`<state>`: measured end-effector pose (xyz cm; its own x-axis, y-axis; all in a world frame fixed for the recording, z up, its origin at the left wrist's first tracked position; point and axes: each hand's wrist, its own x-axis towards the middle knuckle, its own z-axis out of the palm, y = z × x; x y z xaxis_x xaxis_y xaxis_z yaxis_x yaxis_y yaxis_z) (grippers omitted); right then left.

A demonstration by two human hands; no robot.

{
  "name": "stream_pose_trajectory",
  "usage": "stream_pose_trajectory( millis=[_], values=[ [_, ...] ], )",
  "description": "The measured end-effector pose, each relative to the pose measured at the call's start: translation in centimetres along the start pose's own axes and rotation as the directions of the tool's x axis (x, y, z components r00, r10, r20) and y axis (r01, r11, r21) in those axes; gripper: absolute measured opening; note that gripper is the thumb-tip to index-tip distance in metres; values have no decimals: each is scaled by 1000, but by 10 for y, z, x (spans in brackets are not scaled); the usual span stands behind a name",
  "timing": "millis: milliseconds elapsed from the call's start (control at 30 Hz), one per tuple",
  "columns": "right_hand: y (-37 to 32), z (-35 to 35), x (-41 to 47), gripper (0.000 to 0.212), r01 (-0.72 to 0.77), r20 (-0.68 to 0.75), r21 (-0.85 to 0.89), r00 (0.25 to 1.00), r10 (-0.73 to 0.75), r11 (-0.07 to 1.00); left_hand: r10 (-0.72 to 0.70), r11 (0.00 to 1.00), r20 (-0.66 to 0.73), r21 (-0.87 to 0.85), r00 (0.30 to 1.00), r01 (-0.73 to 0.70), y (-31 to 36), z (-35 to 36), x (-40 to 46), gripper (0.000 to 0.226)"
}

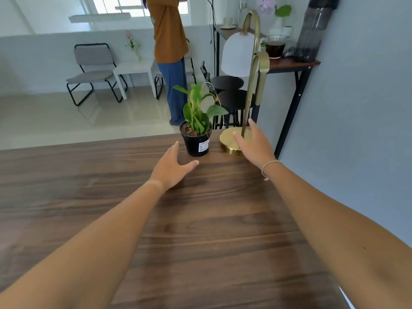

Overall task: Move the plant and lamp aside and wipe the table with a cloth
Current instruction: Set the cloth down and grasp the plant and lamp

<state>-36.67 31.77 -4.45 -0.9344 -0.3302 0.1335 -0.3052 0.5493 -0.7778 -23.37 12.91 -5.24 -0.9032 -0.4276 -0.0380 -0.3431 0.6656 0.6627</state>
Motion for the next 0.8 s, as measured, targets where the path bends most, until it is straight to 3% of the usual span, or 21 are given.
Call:
stream_pose_trajectory(
  millis=[133, 233, 333, 500, 800],
  values=[
    [-7, 15, 25, 36, 37, -108, 128, 994, -23, 991, 14, 969, -37, -248, 999, -23, 2, 11, 36, 94],
    [-9, 23, 34, 25, 24, -162, 233, 987, 14, 972, 4, 914, -82, -405, 997, -37, 7, 19, 53, 82],
    [-9, 25, 35, 16, 25, -172, 253, 985, 19, 967, -42, 859, -128, -511, 991, -30, 12, 26, 63, 83],
    [-15, 25, 26, 22, 22, -133, 265, 991, 14, 964, -79, 839, -162, -543, 984, -22, 12, 28, 60, 84],
    [-42, 44, -29, 12, 68, -19, 390, 998, -66, 918, -125, 855, -266, -518, 956, -32, -20, -19, -7, 76]
  ],
)
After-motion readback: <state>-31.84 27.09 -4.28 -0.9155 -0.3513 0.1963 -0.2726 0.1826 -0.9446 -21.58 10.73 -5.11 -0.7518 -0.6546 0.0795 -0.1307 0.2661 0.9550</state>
